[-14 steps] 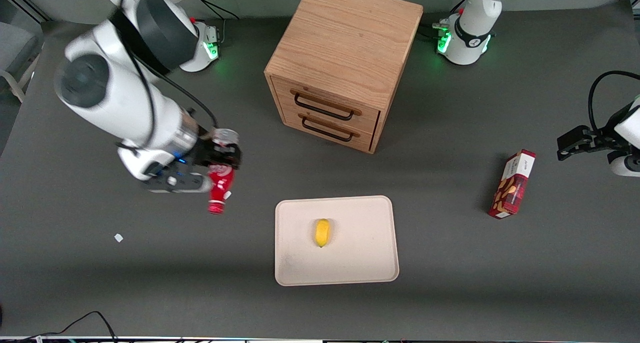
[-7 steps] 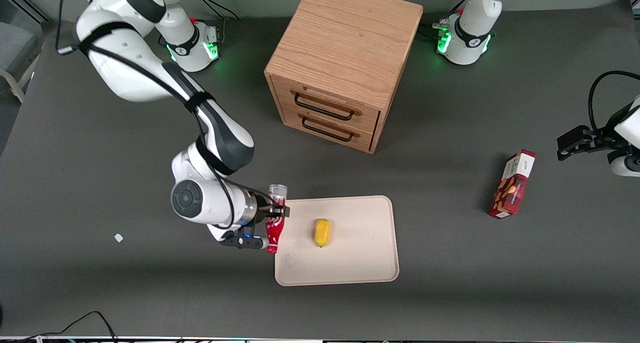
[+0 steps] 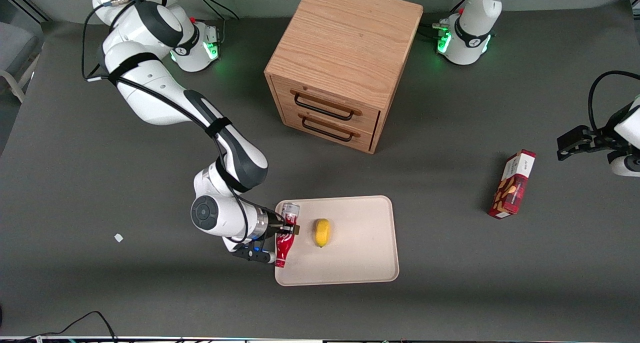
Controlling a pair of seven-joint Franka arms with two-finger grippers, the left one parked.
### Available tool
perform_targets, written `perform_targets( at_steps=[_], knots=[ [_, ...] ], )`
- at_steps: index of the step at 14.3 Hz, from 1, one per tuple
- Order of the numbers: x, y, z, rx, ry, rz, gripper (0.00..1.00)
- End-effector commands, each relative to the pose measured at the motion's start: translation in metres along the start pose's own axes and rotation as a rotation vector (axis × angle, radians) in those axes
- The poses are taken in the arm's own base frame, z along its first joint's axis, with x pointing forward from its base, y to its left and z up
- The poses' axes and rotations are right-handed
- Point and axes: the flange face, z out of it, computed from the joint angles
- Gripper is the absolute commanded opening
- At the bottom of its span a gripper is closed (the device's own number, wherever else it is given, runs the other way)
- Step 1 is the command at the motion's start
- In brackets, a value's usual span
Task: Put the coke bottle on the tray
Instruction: 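Carry the upright bottle with the right gripper onto the white tray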
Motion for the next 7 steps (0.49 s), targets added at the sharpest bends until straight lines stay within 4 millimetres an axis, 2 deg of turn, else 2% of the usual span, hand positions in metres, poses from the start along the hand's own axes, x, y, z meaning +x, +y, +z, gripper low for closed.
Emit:
perform_targets(
  at_steps=[1,3,7],
  knots=[
    [0.010,-0.005,0.009,0.015,0.054,0.020,0.00],
    [0.012,-0.002,0.018,0.024,0.065,0.023,0.00],
    [0.008,-0.006,0.021,0.021,0.060,0.019,0.00]
  ],
)
